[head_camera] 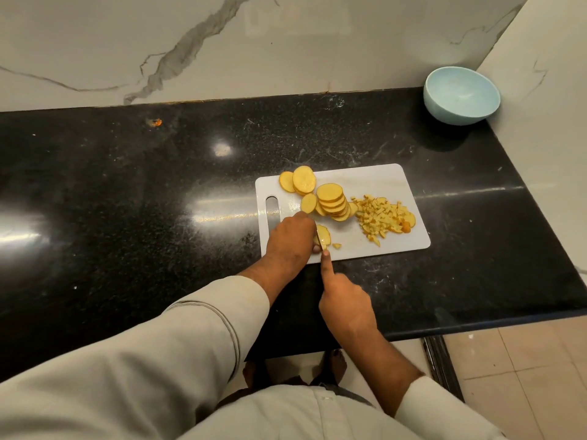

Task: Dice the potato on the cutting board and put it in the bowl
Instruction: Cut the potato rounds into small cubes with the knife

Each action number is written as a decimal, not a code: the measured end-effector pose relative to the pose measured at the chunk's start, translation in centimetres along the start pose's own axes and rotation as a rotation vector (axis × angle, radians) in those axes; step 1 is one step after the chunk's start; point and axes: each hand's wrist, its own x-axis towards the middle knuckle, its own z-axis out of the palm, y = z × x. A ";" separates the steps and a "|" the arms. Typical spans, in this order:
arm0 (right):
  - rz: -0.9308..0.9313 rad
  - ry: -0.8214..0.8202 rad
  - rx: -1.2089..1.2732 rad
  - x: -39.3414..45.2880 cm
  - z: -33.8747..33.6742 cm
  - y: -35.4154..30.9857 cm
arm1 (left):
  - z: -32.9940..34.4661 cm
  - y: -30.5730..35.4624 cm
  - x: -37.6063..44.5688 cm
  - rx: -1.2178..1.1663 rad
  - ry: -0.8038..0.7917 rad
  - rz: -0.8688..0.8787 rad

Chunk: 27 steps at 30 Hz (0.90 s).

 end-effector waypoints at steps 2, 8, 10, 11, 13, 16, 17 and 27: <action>-0.002 -0.005 -0.012 -1.8 0.6 0.7 | -0.1 0.1 0.0 -0.009 -0.014 -0.011; -0.034 -0.020 0.001 -5.0 0.8 2.6 | 0.3 -0.4 -0.5 -0.251 0.036 -0.115; -0.027 0.013 0.015 -5.4 0.3 2.9 | 0.5 -1.0 -0.8 -0.359 0.025 -0.166; -0.023 0.041 0.020 -5.3 0.0 2.7 | 0.6 -1.2 -0.9 -0.400 0.017 -0.188; -0.022 0.106 0.037 -4.4 -0.6 1.9 | 0.6 -1.6 -1.1 -0.430 0.007 -0.202; -0.025 0.139 0.036 -1.7 -1.2 0.1 | 0.3 -1.3 -1.3 -0.416 0.018 -0.186; -0.023 0.124 0.032 -0.8 -1.2 -0.4 | 0.1 -1.2 -1.4 -0.423 0.020 -0.191; -0.015 0.043 0.093 2.2 -0.4 -2.1 | -1.2 -0.1 -1.2 -0.117 -0.064 -0.085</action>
